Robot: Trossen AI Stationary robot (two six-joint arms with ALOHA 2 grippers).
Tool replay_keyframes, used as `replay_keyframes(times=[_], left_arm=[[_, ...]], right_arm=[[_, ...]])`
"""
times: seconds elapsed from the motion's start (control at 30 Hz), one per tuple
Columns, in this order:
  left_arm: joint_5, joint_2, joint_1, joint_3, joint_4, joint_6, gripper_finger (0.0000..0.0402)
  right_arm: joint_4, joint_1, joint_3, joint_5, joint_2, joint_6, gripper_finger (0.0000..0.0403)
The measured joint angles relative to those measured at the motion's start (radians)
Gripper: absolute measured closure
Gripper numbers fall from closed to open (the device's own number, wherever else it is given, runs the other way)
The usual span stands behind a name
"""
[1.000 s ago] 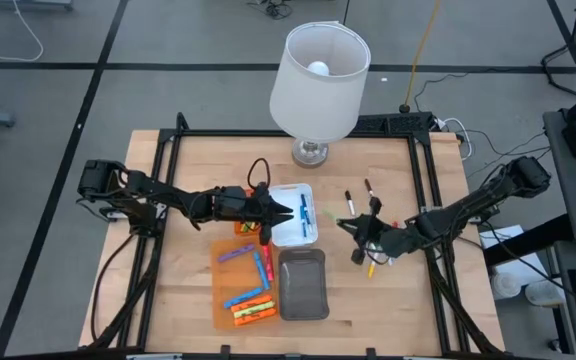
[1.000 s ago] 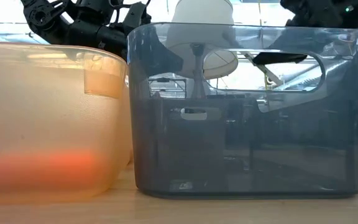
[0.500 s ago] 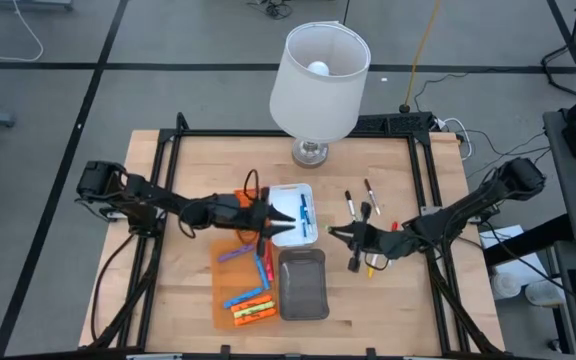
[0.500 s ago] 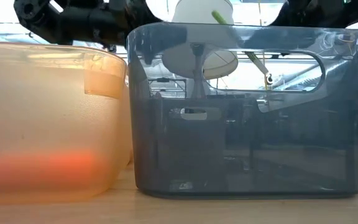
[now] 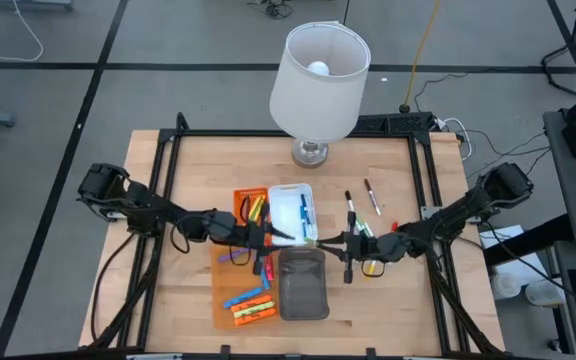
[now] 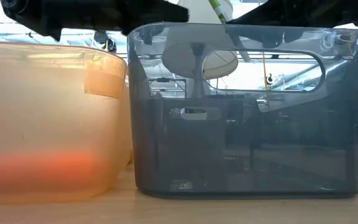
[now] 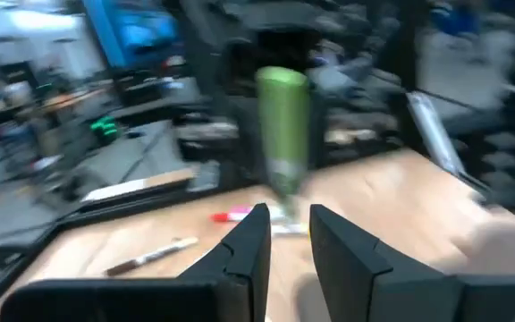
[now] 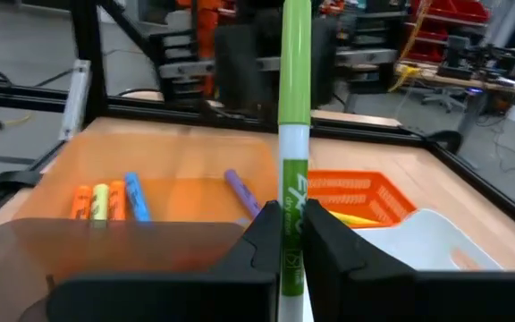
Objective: Pick & Place Markers
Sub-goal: Put the right light green marker pen into the white bin
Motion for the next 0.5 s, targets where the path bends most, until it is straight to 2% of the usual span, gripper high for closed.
replay_keyframes(times=[0.1, 0.17, 0.5], left_arm=[[-0.080, 0.031, 0.014, 0.053, 0.015, -0.092, 0.0313], [-0.086, 0.052, 0.032, 0.078, 0.007, -0.149, 0.0313], [0.040, 0.156, 0.061, 0.148, 0.004, -0.196, 0.0312]], right_arm=[[0.009, -0.004, 0.000, -0.005, 0.005, -0.007, 0.0389], [0.012, -0.005, 0.001, -0.005, 0.004, -0.006, 0.0389], [0.008, -0.003, 0.000, -0.005, 0.004, -0.015, 0.0388]])
